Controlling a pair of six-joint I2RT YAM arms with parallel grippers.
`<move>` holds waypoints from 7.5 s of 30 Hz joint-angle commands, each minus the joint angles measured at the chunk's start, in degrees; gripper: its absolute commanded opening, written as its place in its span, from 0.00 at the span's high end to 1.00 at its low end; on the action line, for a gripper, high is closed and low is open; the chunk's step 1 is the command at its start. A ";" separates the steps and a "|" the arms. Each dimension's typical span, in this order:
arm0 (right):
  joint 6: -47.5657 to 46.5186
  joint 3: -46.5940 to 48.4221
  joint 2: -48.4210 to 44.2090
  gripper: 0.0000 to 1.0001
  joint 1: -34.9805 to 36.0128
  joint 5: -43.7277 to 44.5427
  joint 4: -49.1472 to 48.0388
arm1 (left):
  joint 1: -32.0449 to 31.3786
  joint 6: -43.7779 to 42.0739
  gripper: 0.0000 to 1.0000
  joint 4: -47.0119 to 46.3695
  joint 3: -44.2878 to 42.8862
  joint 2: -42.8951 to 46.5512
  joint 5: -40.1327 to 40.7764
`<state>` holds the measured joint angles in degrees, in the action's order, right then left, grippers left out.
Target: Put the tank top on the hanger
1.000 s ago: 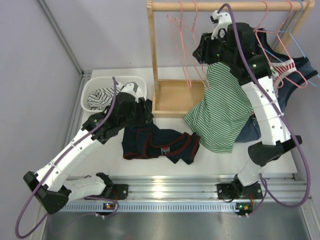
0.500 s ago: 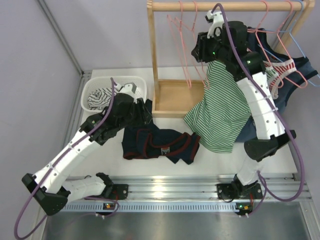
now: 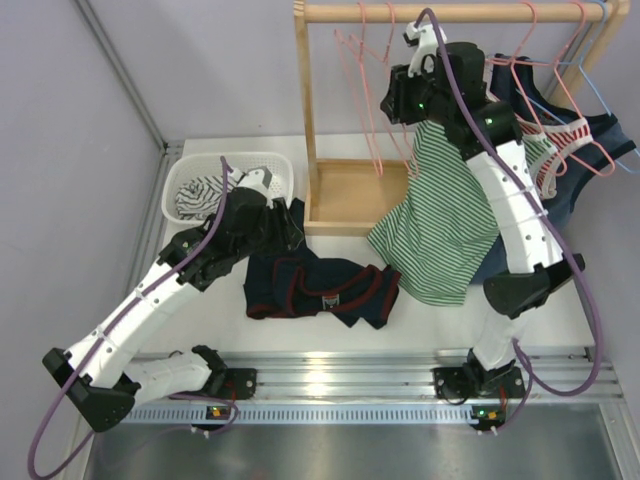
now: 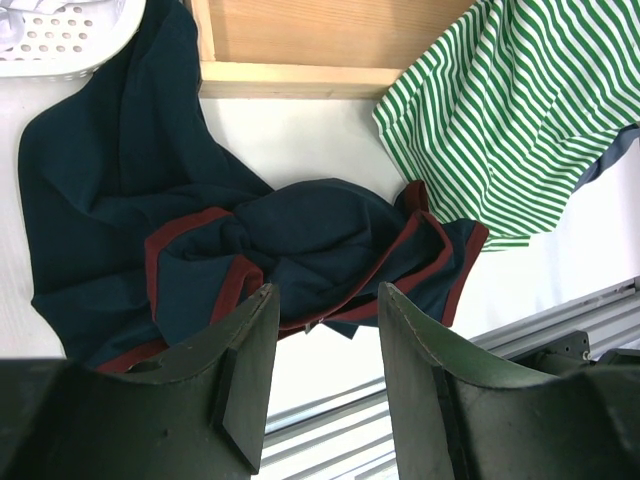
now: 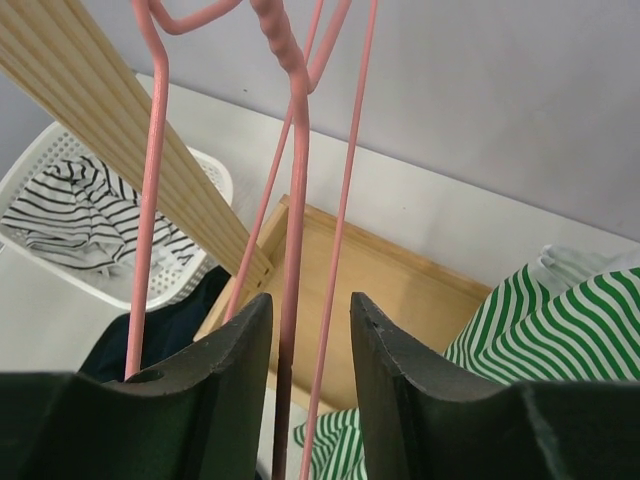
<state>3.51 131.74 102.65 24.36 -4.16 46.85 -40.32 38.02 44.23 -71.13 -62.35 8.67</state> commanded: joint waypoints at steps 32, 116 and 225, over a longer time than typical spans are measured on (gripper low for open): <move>-2.28 -4.72 -8.08 1.00 1.66 10.75 -9.05 | 0.06 -0.14 0.51 -0.81 0.21 1.09 0.65; 16.80 -84.11 -65.65 1.00 16.69 -25.54 -0.01 | -10.75 -3.48 0.57 1.39 16.99 -13.33 18.40; 19.08 -89.38 -22.41 1.00 29.52 -20.53 -62.85 | -13.74 -7.70 0.56 -25.16 17.87 -4.71 14.89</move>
<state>24.40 39.18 80.34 52.51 -24.86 -13.85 -53.95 31.75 23.09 -53.74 -66.57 22.68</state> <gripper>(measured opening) 0.023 0.445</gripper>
